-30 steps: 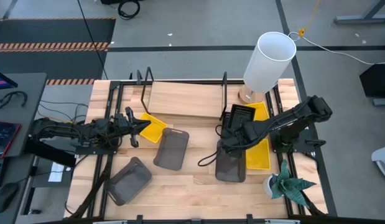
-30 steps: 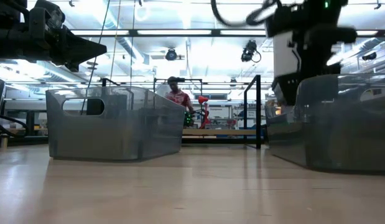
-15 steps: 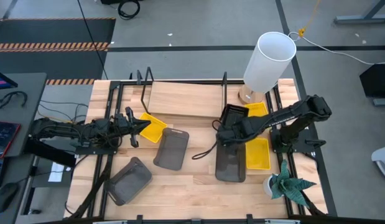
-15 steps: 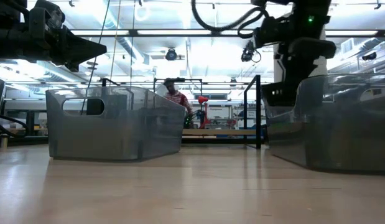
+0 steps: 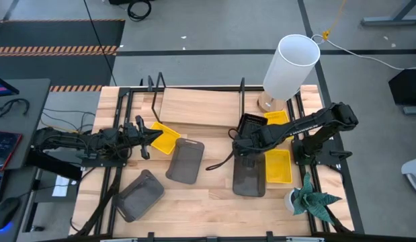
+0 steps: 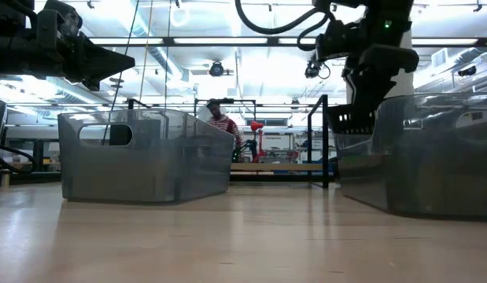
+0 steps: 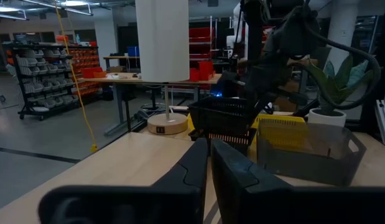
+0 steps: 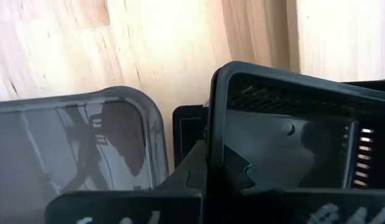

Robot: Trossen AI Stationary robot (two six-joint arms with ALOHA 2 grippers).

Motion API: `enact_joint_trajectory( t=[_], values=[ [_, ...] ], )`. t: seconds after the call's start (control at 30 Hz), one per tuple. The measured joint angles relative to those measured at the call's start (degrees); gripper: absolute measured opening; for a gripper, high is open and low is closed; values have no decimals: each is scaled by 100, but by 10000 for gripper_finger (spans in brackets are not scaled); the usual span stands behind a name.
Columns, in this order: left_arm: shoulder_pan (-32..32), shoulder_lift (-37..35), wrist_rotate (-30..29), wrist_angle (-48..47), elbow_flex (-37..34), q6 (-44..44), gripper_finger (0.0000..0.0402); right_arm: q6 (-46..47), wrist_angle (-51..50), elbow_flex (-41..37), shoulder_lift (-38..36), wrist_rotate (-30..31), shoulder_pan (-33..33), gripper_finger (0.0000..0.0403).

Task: Stack baskets on shelf by color
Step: Stack the black bin on the top of the bin, then put the stacked black bins on the shelf

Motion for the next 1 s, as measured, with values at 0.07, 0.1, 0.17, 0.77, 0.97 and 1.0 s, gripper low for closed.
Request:
enact_joint_trajectory(
  t=[0.07,0.1,0.17,0.77,0.97,1.0],
  values=[
    [-1,0,0,-1,0,0,33,-42,17,-16,2,-4,0,11],
    [0,0,0,0,-2,0,35,-71,40,-57,0,-21,0,11],
    [-1,0,0,-1,-2,0,36,-159,58,-189,1,-127,0,13],
    [-1,2,0,1,-2,0,34,201,644,-580,6,-734,2,57],
    [0,1,0,1,-2,0,33,359,654,-555,4,-857,36,87],
    [0,1,0,0,-2,0,31,378,654,-555,4,-853,43,92]
  ],
)
